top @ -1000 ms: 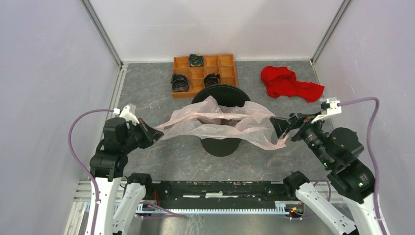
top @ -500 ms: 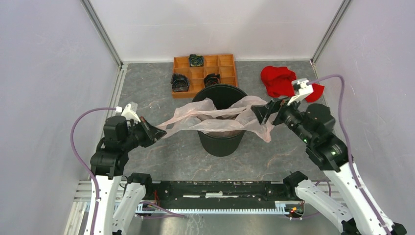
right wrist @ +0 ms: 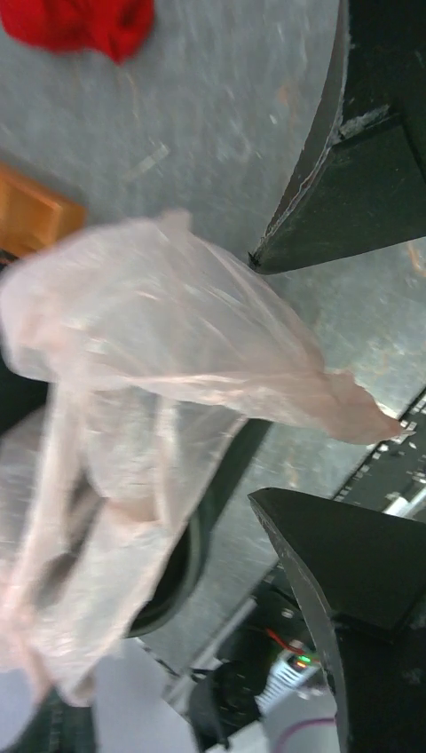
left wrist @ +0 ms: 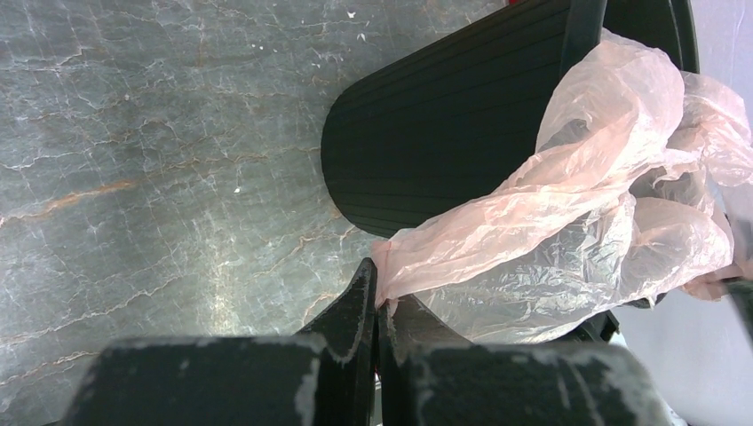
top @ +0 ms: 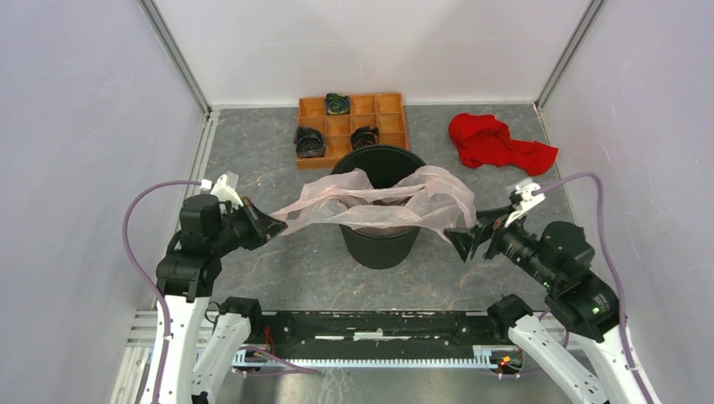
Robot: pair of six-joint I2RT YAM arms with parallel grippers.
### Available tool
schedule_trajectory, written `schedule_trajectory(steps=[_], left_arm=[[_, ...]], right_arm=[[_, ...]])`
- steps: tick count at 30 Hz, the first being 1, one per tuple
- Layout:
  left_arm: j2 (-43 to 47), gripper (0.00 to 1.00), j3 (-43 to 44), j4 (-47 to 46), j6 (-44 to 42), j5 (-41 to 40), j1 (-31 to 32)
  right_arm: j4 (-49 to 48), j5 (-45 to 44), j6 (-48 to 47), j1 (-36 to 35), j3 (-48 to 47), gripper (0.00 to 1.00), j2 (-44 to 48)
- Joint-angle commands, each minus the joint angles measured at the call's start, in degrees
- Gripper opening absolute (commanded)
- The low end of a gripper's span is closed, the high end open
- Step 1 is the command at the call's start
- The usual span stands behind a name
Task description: Put the trash bags into the trash bin
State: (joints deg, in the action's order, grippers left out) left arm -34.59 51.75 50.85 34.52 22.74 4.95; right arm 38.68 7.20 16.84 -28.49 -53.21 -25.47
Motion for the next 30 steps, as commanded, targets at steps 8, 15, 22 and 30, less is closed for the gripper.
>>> schedule_trajectory(steps=[8, 15, 22, 30], left_arm=[[-1.7, 0.02, 3.8, -0.2, 0.5, -0.2, 0.1], [-1.1, 0.02, 6.5, 3.8, -0.9, -1.7, 0.2], [1.0, 0.02, 7.0, 8.9, -2.9, -6.0, 0.1], [4.2, 0.02, 3.0, 10.2, -0.8, -5.5, 0.1]], right_arm=[[-12.0, -2.8, 13.6, -0.1, 15.3, 0.89, 7.0], [-18.3, -1.4, 16.2, 0.0, 20.4, 0.26, 8.7], [0.6, -6.3, 5.1, -0.1, 12.7, 0.00, 7.2], [12.8, -6.8, 4.8, 0.0, 12.0, 0.00, 4.3]])
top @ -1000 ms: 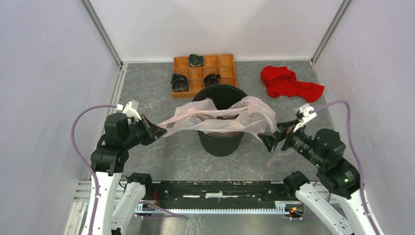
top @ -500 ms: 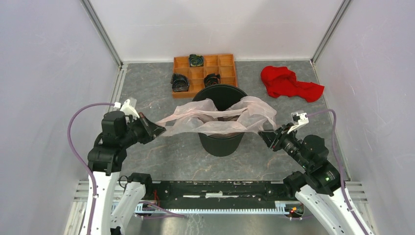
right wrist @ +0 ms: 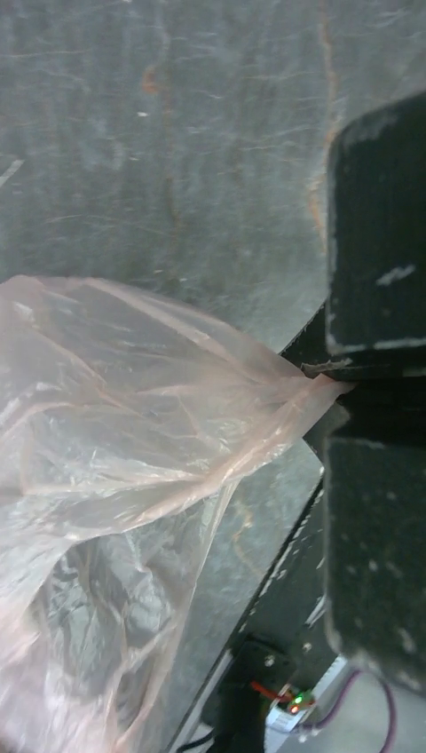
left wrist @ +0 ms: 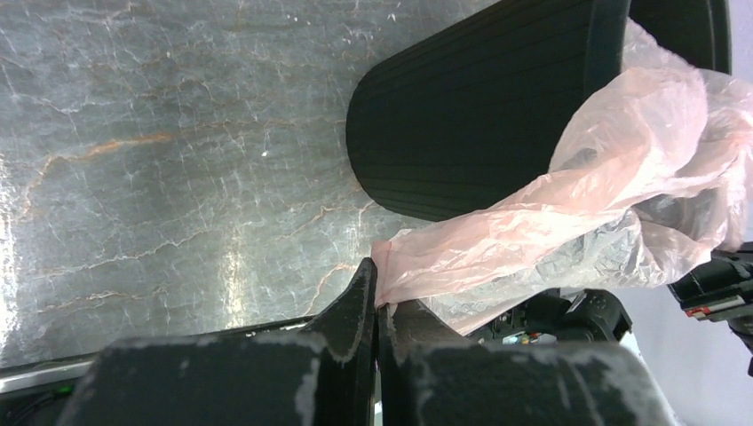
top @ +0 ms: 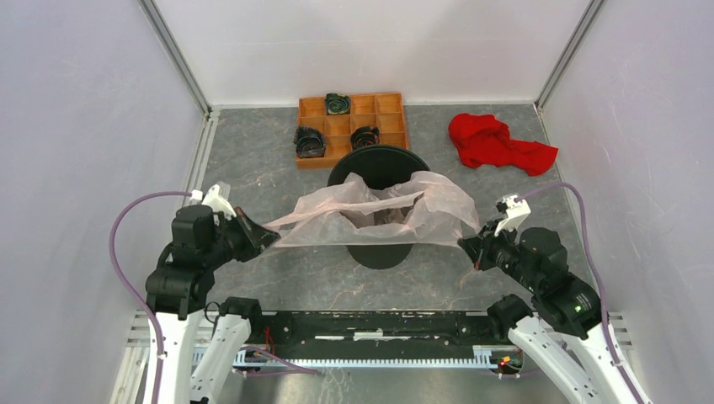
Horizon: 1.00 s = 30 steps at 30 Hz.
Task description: Put the trash bags into the trash bin
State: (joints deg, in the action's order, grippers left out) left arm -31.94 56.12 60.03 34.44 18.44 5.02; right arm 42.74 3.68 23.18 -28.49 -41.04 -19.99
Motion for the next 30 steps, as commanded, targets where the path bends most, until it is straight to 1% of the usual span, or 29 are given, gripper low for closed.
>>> schedule_trajectory(steps=[1, 3, 5, 9, 11, 13, 15, 17, 19, 21, 22, 24, 26, 28, 30], left_arm=[[1.7, 0.02, -1.9, 0.6, -0.5, -1.1, 0.1], [1.2, 0.02, -3.0, -0.9, 0.0, -0.7, 0.1], [0.4, 0.02, -4.4, -3.1, 0.6, -0.5, 0.1], [-1.5, 0.07, -7.8, -10.6, 1.5, -0.9, 0.1], [-3.3, 0.15, -9.1, -14.7, 1.0, -1.0, 0.1], [-5.5, 0.26, -9.4, -17.5, 0.1, -0.1, 0.1], [-7.0, 0.40, -8.9, -18.2, -1.8, 0.9, 0.1], [-7.0, 0.59, -6.9, -15.0, -4.1, -1.7, 0.1], [-5.0, 0.74, -4.8, -11.1, -6.3, -4.7, 0.1], [-2.1, 0.85, -2.5, -6.5, -7.6, -7.8, 0.1], [-0.9, 0.88, -1.3, -3.7, -7.6, -9.5, 0.3], [1.6, 0.99, 0.3, -1.7, -6.6, -11.0, 0.5], [4.9, 1.00, 2.0, -0.9, -6.0, -12.5, 0.6], [6.3, 1.00, 4.8, -0.2, -6.1, -15.7, 0.5], [6.4, 1.00, 7.8, 0.0, -6.5, -19.0, 0.5]], right_arm=[[8.8, -4.7, -1.3, -0.1, 0.5, 0.00, -1.6], [7.8, -7.9, -0.5, -0.1, 1.4, 0.00, -2.7], [3.5, -10.8, 0.4, -0.1, 2.7, 0.00, -3.6], [-16.3, -7.5, -4.1, 0.0, 9.1, 0.01, -4.9], [-24.1, -6.9, -6.7, 0.0, 10.9, 0.05, -6.6], [-25.9, -6.5, -8.4, 0.0, 10.9, 0.14, -8.6], [-23.0, -5.6, -10.1, 0.0, 8.4, 0.25, -10.7], [-17.2, -4.5, -11.5, 0.0, 5.2, 0.34, -11.3], [-11.1, -3.8, -12.4, -0.1, 2.6, 0.45, -10.0], [-5.0, -2.7, -12.8, -0.1, 0.5, 0.59, -7.7], [-1.9, -2.1, -12.8, -0.1, -0.6, 0.64, -6.7], [3.5, -2.1, -13.1, 0.0, -3.3, 0.75, -4.7], [7.7, -2.2, -14.1, -0.1, -7.3, 0.83, -3.7], [10.6, -2.8, -15.5, -0.1, -11.5, 0.88, -4.1], [11.3, -3.3, -17.6, -0.1, -16.1, 0.93, -5.3]])
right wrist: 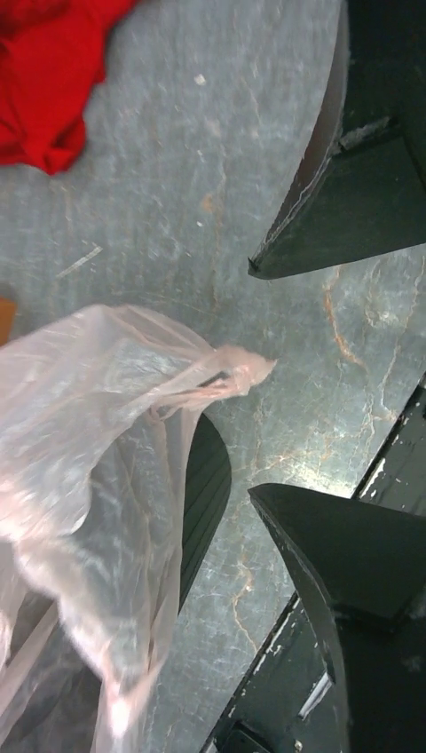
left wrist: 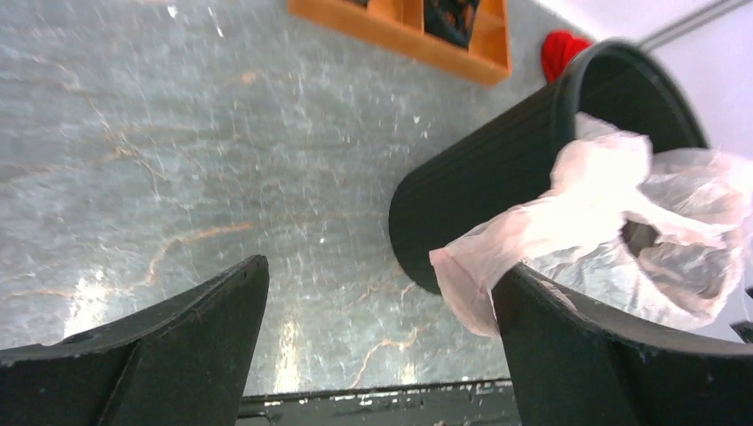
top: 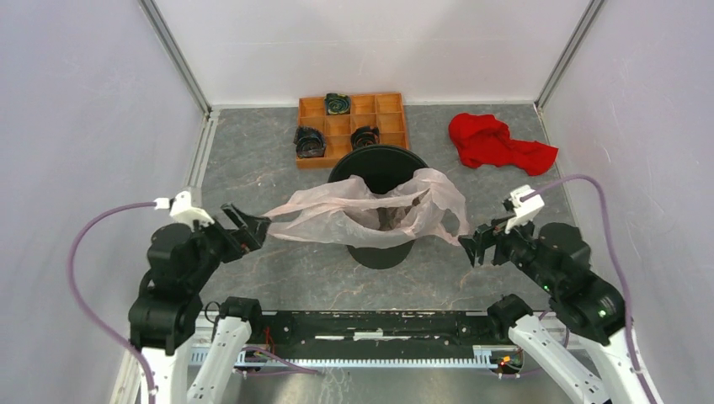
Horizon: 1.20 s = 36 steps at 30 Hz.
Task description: Put the trash bags into the trash bin
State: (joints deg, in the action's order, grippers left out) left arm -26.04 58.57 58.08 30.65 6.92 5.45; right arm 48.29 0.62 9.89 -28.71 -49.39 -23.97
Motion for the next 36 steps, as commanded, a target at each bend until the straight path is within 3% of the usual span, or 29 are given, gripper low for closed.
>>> schedule_trajectory(steps=[1, 4, 8, 12, 18, 21, 28, 32, 36], left_arm=[[0.3, 1.00, 6.5, 1.5, -3.0, -8.6, 0.1], [-0.4, 1.00, 7.9, -1.4, -3.4, -6.0, 0.3], [-2.0, 1.00, 8.2, -2.7, -3.9, -0.5, 0.3], [-2.6, 1.00, 10.7, 2.0, -5.1, -3.6, 0.6], [-2.4, 1.00, 8.2, 10.2, -4.4, -6.7, 0.6], [-1.1, 1.00, 9.7, 11.7, -4.4, -8.0, 0.6], [-0.1, 1.00, 11.6, 13.0, -5.6, 3.1, 0.6], [1.7, 1.00, 16.3, 5.8, -6.3, 15.6, 0.8], [2.1, 1.00, 18.2, -6.1, -3.5, 16.4, 0.9]], right_arm=[[5.1, -0.3, -5.1, 0.2, -9.0, 0.94, -1.9], [-0.3, -1.6, -7.2, 0.2, -10.1, 0.95, -4.7], [-11.6, 2.9, -8.8, 0.2, -6.4, 0.93, -7.7], [-18.0, 8.8, -11.0, 0.2, -2.0, 0.89, -9.4], [-23.7, 7.0, -12.5, 0.2, 4.7, 0.82, -8.2], [-26.9, 5.4, -12.3, 0.2, 7.4, 0.73, -7.2], [-32.5, 4.3, -12.7, 0.2, 9.0, 0.42, -6.8], [-31.7, 4.7, -13.7, 0.1, 8.1, 0.29, -7.1], [-31.1, 4.4, -13.8, 0.2, 8.1, 0.18, -6.7]])
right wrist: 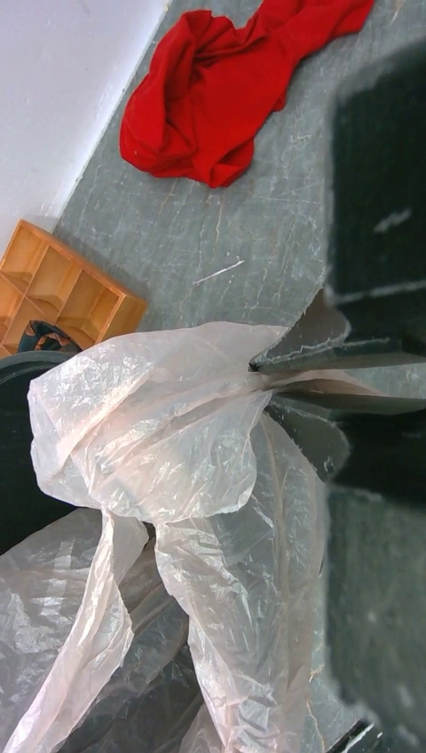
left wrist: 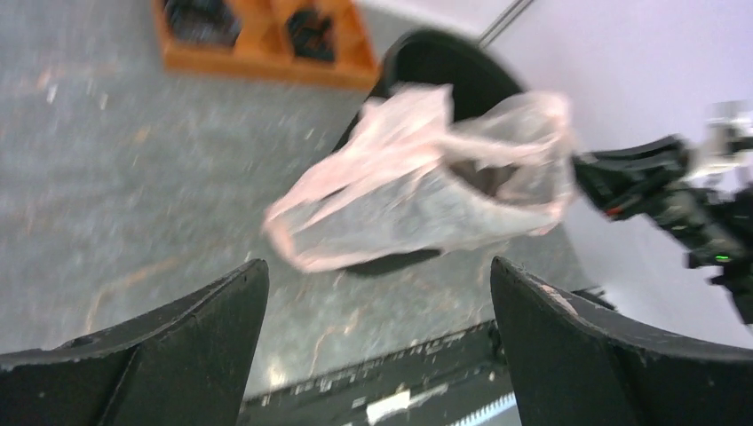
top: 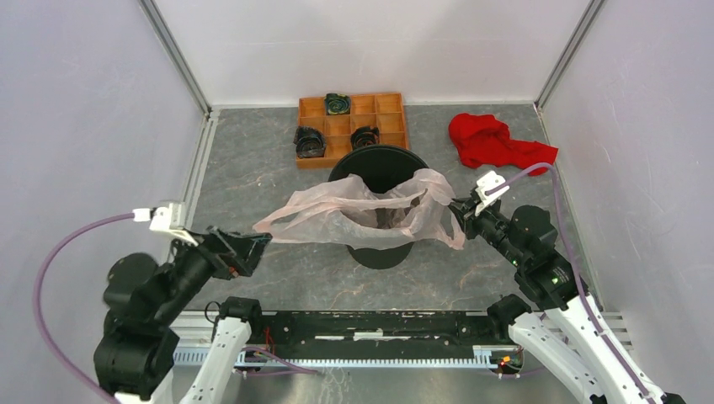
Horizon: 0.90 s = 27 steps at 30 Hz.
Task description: Put the trash bags into the trash bin
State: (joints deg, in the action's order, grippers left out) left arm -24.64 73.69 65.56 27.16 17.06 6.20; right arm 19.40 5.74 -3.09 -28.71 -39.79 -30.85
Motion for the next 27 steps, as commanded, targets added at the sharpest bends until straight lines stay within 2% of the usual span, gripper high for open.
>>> schedule_trajectory(steps=[1, 4, 5, 12, 14, 18, 19, 20, 27], left_arm=[[-0.7, 1.00, 2.7, -15.8, -0.1, 7.0, 0.0], [-5.6, 0.97, -0.3, -20.4, -3.9, 15.7, -0.2], [-6.3, 0.97, -2.3, -21.8, -5.0, 16.4, 0.1], [-11.1, 0.96, -8.0, -23.2, -14.9, 12.5, 4.0], [-14.0, 0.94, -7.1, -22.6, -17.7, 9.5, 6.9], [-18.9, 0.94, -4.1, -21.1, -22.6, -3.4, 16.1], [-21.1, 0.99, -4.0, -20.9, -23.5, -4.8, 18.7], [-22.0, 1.00, -4.0, -20.9, -23.9, -5.6, 21.0], [-25.4, 1.00, -6.1, -23.9, -26.8, -11.3, 29.1]], right_arm=[[-2.2, -0.7, -0.7, 0.2, -1.6, 0.17, 0.3], [-2.0, -1.8, 0.3, 0.2, -2.3, 0.16, 0.2], [-1.5, -2.6, 1.0, 0.2, -3.0, 0.14, -0.1], [2.7, -4.1, 6.4, 0.2, -10.1, 0.04, -4.9], [2.9, -3.6, 7.1, 0.1, -11.1, 0.03, -6.1], [3.7, -3.3, 8.3, 0.2, -12.9, 0.01, -8.7], [3.8, -2.9, 9.0, 0.2, -13.4, 0.01, -9.5], [3.7, -2.5, 9.5, 0.2, -13.8, 0.01, -10.0], [5.6, -2.6, 11.9, 0.1, -18.3, 0.01, -14.6]])
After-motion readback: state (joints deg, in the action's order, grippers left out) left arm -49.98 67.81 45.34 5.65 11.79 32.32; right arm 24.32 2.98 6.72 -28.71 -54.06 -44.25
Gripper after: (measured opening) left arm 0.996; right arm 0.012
